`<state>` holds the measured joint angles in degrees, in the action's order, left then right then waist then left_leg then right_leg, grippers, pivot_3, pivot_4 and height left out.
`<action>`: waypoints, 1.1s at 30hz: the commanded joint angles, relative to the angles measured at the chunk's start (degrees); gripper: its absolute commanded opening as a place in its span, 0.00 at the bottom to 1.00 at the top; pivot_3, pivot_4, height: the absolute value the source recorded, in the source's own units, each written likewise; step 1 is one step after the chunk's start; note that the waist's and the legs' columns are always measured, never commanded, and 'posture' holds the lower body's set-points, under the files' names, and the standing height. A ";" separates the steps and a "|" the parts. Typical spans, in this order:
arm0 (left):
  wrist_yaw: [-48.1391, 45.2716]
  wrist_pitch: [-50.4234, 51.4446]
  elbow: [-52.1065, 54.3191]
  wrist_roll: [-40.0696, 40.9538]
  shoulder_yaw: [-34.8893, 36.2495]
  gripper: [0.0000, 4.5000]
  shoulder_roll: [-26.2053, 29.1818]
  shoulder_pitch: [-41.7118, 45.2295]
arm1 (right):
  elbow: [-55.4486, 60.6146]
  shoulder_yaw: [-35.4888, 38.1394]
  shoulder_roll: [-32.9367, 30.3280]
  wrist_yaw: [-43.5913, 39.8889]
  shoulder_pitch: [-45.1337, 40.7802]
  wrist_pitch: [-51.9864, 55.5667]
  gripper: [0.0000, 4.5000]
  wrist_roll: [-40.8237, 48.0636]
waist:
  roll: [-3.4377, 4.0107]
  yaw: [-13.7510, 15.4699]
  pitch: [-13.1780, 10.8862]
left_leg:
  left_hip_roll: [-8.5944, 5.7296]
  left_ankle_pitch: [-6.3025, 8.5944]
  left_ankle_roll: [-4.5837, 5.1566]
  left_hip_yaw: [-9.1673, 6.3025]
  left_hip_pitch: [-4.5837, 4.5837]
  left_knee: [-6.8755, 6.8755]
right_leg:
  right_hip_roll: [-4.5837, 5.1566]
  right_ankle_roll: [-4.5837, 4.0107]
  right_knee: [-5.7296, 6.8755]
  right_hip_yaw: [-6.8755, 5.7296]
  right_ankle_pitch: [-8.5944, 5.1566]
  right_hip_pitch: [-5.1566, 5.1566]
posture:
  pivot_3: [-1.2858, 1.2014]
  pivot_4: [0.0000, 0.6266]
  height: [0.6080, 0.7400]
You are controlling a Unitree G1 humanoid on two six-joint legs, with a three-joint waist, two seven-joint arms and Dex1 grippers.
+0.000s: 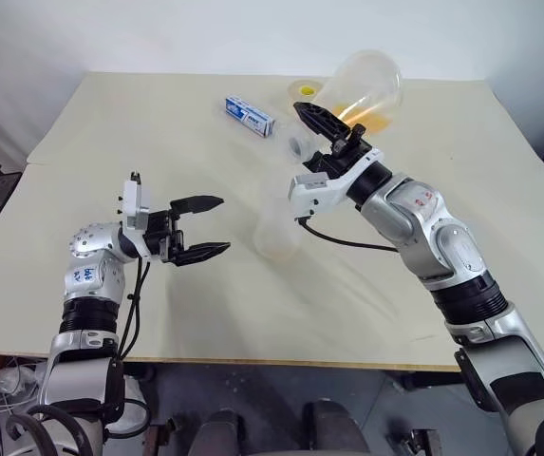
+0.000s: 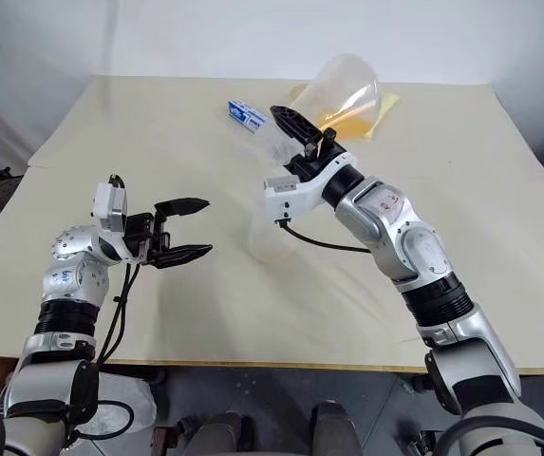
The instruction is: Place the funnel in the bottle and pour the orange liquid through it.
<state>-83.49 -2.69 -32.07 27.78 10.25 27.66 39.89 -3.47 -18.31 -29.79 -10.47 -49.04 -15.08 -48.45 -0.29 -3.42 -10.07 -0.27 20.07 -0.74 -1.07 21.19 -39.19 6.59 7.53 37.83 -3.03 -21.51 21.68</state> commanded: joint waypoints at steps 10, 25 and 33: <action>0.59 -0.63 0.47 1.22 1.18 1.00 0.17 1.79 | -1.80 -0.19 -1.97 4.34 -1.73 -4.29 0.55 -3.91 | 0.00 -0.01 0.00 | 0.00 0.00 0.00 0.01 0.00 0.00 | 0.00 0.00 0.00 0.00 0.00 0.00 | 0.52 0.24 1.00; 0.49 -0.61 0.86 1.22 1.63 1.00 0.67 1.51 | -5.36 -0.70 -3.99 8.79 -3.99 -7.10 0.55 -6.95 | 0.00 -0.03 0.00 | 0.01 0.00 0.00 0.02 0.00 0.00 | 0.00 0.00 0.00 0.01 0.00 0.01 | 0.52 0.24 1.00; 0.86 -0.34 1.01 2.33 3.00 1.00 0.68 1.54 | -5.89 -0.83 -4.31 9.72 -4.47 -8.29 0.55 -7.85 | 0.00 -0.03 0.00 | 0.01 0.00 0.00 0.02 0.01 0.00 | 0.00 0.00 0.00 0.01 0.00 0.01 | 0.52 0.24 1.00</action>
<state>-83.01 -2.64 -32.26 28.19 11.60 27.71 40.50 -10.59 -19.85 -33.17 -2.08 -51.46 -22.74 -56.42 -0.29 -3.45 -10.07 -0.27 20.07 -0.75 -1.05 21.19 -39.19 6.59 7.53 37.84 -3.02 -21.51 21.69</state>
